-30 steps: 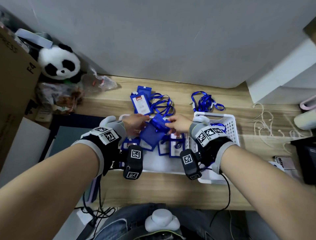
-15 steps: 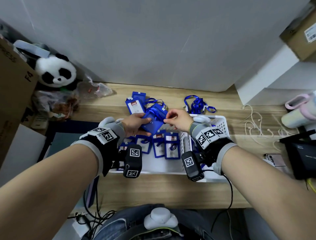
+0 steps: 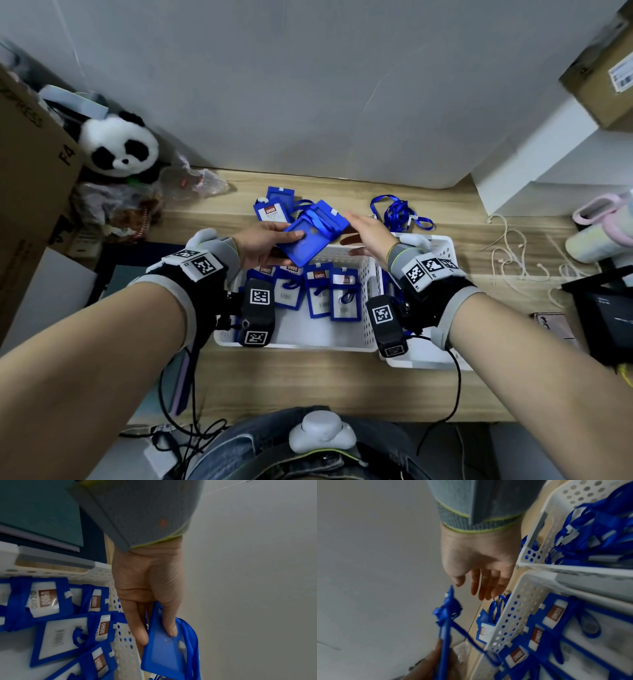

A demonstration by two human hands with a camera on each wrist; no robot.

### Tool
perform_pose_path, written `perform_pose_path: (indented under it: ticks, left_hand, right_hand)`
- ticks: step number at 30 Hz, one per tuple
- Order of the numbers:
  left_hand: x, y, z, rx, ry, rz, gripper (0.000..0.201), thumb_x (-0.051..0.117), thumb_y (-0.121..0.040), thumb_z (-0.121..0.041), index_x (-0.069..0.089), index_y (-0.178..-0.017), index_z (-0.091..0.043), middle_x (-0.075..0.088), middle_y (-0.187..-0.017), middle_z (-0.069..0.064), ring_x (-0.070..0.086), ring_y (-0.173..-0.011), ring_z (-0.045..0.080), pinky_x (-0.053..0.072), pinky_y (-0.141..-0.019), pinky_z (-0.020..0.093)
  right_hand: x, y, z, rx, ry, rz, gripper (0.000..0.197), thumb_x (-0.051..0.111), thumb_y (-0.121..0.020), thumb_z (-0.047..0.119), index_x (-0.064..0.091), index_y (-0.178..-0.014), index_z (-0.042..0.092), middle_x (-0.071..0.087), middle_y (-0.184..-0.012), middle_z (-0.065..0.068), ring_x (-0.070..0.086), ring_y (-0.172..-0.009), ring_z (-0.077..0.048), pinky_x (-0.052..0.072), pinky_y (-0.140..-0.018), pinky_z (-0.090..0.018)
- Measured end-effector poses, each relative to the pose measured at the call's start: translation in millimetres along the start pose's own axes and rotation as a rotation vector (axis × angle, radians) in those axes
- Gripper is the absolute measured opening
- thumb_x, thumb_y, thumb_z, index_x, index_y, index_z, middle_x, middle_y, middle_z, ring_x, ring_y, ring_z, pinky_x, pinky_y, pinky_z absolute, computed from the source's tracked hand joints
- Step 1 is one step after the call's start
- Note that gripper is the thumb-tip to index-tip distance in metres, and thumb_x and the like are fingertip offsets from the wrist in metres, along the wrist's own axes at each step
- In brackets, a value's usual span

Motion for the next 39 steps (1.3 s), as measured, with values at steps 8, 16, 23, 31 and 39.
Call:
perform_pose_path:
  ticks: [8,16,23,31,39]
  left_hand:
    - [13.1,3.9,8.2,-0.165,-0.295,0.130,0.013,0.052,-0.094,-0.023,0.063,-0.088,-0.020,0.064,-0.067,-0.004,0.057,-0.050,0.006,0.046,-0.047,0.015]
    - [-3.7,-2.3,-0.1,-0.133,-0.424,-0.045,0.018,0.049,-0.096,-0.019,0.057,-0.082,-0.012,0.054,-0.074,0.007,0.049,-0.056,0.016,0.045,-0.048,0.022]
    - [-33.7,-2.4,-13.1,0.016,-0.158,-0.306,0.008,0.048,-0.097,-0.014,0.054,-0.101,-0.009,0.058,-0.091,0.008,0.058,-0.070,0.018,0.054,-0.045,0.023]
    - [-0.4,-0.1,1.1,-0.143,-0.252,0.103,0.012,0.055,-0.092,-0.015,0.064,-0.087,-0.021,0.070,-0.073,-0.004,0.065,-0.061,0.008,0.053,-0.057,0.020]
    - [-3.3,-2.0,10.3,-0.195,-0.314,0.151,0.014,0.054,-0.092,-0.012,0.066,-0.087,-0.017,0.060,-0.092,0.005,0.053,-0.083,0.017,0.041,-0.076,0.027]
  right_hand:
    - [41.8,11.4,13.5,0.017,0.042,0.360,0.064,0.021,-0.098,0.053,0.064,-0.075,0.012,0.063,-0.081,-0.003,0.059,-0.079,-0.013,0.044,-0.080,-0.021]
    - [33.8,-1.2,1.3,-0.013,0.753,0.146,0.045,0.032,-0.097,0.048,0.051,-0.080,0.011,0.046,-0.062,-0.001,0.046,-0.056,-0.019,0.037,-0.055,-0.027]
    - [9.0,2.7,-18.1,0.127,0.737,0.107,0.030,0.040,-0.097,0.011,0.050,-0.124,0.004,0.052,-0.076,-0.004,0.042,-0.052,-0.010,0.035,-0.038,-0.012]
    - [24.0,-2.2,-3.8,0.079,0.072,0.169,0.049,0.038,-0.097,0.045,0.068,-0.084,0.008,0.065,-0.072,0.002,0.057,-0.067,-0.010,0.047,-0.070,-0.020]
    - [42.0,5.9,-1.0,-0.001,0.371,0.329,0.024,0.043,-0.098,0.024,0.061,-0.111,0.014,0.058,-0.103,0.000,0.052,-0.099,-0.013,0.039,-0.077,-0.021]
Point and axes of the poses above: each hand's wrist, its own y-axis away from the middle knuckle, its own x-axis out of the palm, z = x × y, the point moved 8 cm from there along -y, towards the middle knuckle
